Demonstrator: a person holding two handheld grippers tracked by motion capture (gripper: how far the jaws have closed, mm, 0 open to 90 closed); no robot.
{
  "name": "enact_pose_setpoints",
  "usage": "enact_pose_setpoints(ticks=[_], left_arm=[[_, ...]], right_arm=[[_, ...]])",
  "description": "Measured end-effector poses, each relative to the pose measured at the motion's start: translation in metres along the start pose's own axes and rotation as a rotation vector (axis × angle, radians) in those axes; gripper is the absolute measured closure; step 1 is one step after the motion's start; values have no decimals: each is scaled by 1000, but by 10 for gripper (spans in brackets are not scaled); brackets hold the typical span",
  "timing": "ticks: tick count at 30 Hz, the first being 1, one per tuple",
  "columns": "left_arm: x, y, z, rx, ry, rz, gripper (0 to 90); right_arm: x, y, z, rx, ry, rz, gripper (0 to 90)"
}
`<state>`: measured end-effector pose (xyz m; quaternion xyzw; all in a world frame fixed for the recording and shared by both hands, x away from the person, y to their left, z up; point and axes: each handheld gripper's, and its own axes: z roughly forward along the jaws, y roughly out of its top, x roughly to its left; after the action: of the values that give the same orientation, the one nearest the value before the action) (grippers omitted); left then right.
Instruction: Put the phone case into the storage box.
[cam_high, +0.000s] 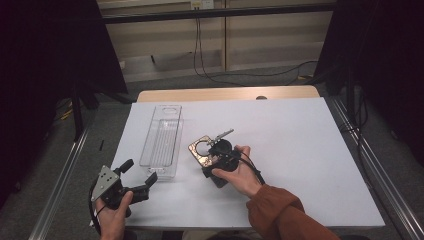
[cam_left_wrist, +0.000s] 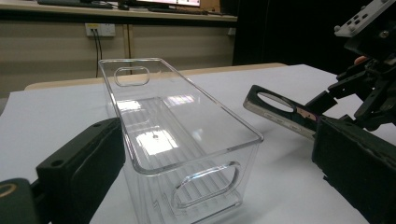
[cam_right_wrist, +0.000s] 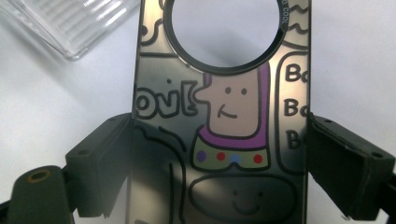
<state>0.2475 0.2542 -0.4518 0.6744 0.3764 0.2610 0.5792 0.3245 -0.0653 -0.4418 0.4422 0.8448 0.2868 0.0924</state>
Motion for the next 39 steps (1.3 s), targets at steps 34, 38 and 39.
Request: enact_pose_setpoints(ticks=[34, 38, 39], left_arm=[[0, 0, 0, 3, -2, 4, 28], [-1, 0, 0, -1, -7, -1, 28], [-1, 0, 0, 1, -3, 3, 28]], right_arm=[[-26, -25, -19, -334, 107, -51, 122], [-27, -28, -22, -353, 107, -68, 121], [-27, -28, -23, -358, 111, -64, 121]])
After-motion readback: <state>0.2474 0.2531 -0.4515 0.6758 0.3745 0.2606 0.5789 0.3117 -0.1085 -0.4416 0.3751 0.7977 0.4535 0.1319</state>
